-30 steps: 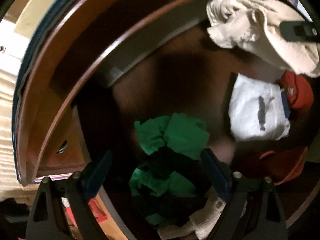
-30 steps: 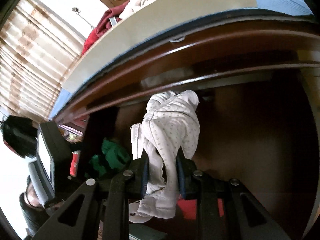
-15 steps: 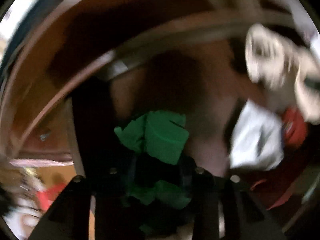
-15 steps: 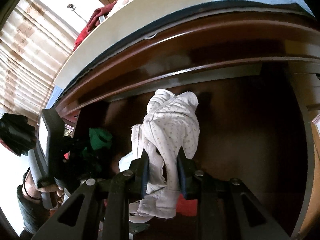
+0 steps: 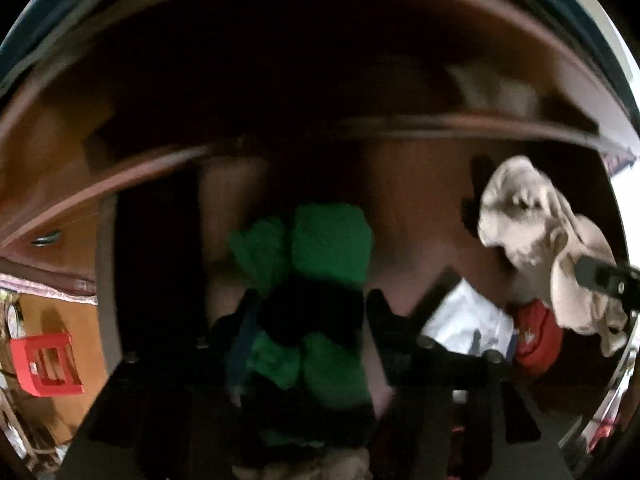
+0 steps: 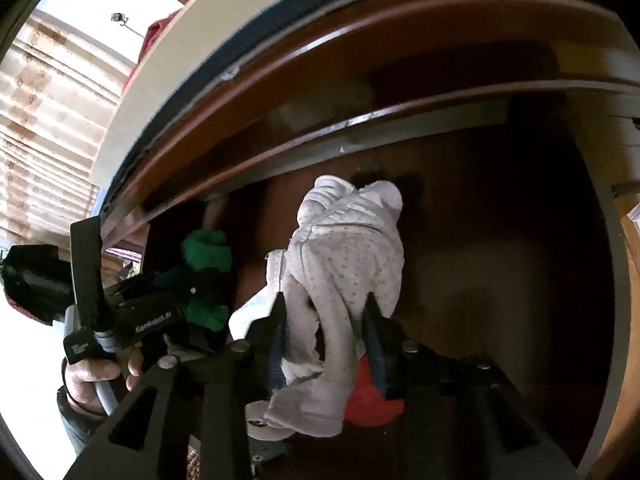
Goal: Take underwear out of drawer
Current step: 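Lift the white dotted garment with the right tool while the left reaches toward beige cloth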
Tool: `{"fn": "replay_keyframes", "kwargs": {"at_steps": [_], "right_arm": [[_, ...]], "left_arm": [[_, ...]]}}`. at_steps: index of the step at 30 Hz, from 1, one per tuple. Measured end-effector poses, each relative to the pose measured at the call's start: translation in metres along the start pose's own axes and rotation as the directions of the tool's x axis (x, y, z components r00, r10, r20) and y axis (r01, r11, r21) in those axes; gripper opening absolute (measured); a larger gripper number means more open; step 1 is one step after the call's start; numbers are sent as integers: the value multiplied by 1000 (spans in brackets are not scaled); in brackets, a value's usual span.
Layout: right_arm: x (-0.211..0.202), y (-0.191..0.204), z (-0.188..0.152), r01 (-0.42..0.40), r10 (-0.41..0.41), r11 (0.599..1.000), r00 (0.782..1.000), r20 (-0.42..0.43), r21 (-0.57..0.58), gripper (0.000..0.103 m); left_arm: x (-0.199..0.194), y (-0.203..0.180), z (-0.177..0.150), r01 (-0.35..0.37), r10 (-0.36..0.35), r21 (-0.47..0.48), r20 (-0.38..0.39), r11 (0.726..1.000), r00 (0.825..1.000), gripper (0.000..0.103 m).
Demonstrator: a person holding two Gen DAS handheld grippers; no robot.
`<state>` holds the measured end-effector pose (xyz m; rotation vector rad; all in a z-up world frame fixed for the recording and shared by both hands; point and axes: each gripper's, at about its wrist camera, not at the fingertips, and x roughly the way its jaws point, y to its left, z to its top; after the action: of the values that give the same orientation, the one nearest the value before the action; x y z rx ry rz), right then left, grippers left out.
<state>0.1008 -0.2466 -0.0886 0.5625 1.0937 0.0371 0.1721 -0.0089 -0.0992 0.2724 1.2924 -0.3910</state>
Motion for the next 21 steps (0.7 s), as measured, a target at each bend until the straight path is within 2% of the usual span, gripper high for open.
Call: {"fn": "replay_keyframes", "kwargs": {"at_steps": [2,5,7,8,9,11,14,15,16,21], "right_arm": [[7,3,1,11,-12,1000,1000,-23,-20,51],[19,10,3,20,-23,999,998,-56,-47,52],[24,16,5,49,-53,997,996,-71,-57,52],[29,19,5,69,-74,996,994,-82,-64,52],[34,21,5,84,-90,994,992,-92,-72,52],[46,23,3,121,-133,988,983,-130,-93,52],[55,16,2,128,-137,989,981,-136,-74,52],[54,11,2,111,-118,992,985,-127,-56,47],[52,7,2,101,-105,994,988,-113,-45,36],[25,-5,0,6,-6,1000,1000,-1,-17,31]], "left_arm": [[-1,-9,-1,-17,18,31,-19,999,1000,66],[4,-24,1,-73,76,73,-42,995,996,68],[1,-28,3,-76,79,76,-39,994,996,68],[-1,-29,4,-64,66,69,-37,996,997,63],[-4,-32,3,-52,55,64,-39,997,998,49],[-4,-21,1,-55,58,56,-45,997,997,36],[-15,-8,-2,-6,6,14,6,1000,1000,26],[-19,-4,-6,11,-11,7,27,1000,1000,25],[-24,-4,-6,26,-26,-2,47,1000,999,25],[-56,-5,-14,92,-85,-36,157,995,984,24]]}}
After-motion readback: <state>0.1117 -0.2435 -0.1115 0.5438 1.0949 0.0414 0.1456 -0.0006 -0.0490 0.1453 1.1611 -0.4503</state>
